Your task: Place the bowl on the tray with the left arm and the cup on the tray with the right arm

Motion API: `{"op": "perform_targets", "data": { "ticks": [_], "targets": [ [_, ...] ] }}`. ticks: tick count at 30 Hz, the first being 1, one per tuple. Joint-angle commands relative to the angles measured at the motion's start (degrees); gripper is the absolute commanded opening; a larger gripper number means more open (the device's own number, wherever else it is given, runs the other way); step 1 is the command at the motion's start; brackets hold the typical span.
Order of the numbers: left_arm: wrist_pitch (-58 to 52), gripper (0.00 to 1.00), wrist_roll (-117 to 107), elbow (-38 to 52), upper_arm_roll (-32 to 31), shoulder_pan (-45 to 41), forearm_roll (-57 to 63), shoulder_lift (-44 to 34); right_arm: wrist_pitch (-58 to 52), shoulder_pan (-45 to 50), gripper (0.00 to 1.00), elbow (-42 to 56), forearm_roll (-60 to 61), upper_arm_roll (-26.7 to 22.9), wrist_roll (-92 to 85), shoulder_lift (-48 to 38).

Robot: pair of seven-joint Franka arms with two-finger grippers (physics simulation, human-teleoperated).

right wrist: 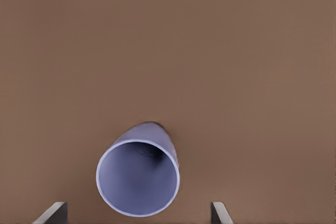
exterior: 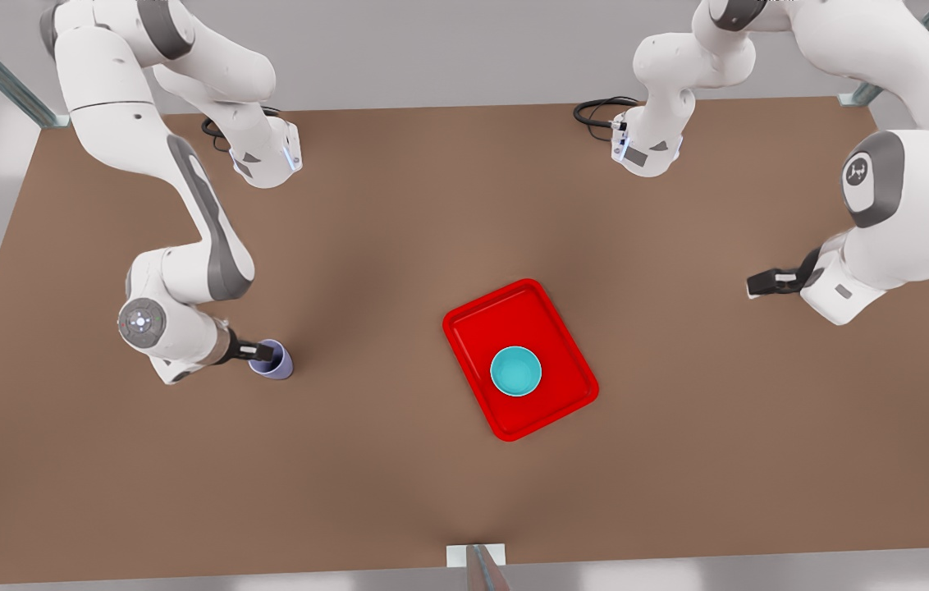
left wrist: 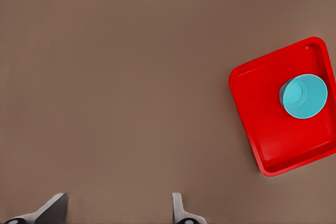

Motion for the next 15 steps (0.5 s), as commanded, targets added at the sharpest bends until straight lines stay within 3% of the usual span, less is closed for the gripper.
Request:
{"op": "perform_targets", "data": {
  "ticks": [1, 15],
  "targets": [
    [0.2, 1.00, 0.0, 0.1, 0.0, 0.0, 5.8, 0.6, 0.0, -0.1, 1.00, -0.3, 0.0, 0.0, 0.0, 0.2],
    [0.3, 1.00, 0.1, -0.8, 0.4, 0.4, 5.3, 1.9, 2.9, -2.1, 1.00, -1.9, -0.5, 0.0, -0.3, 4.8]
  ]
}}
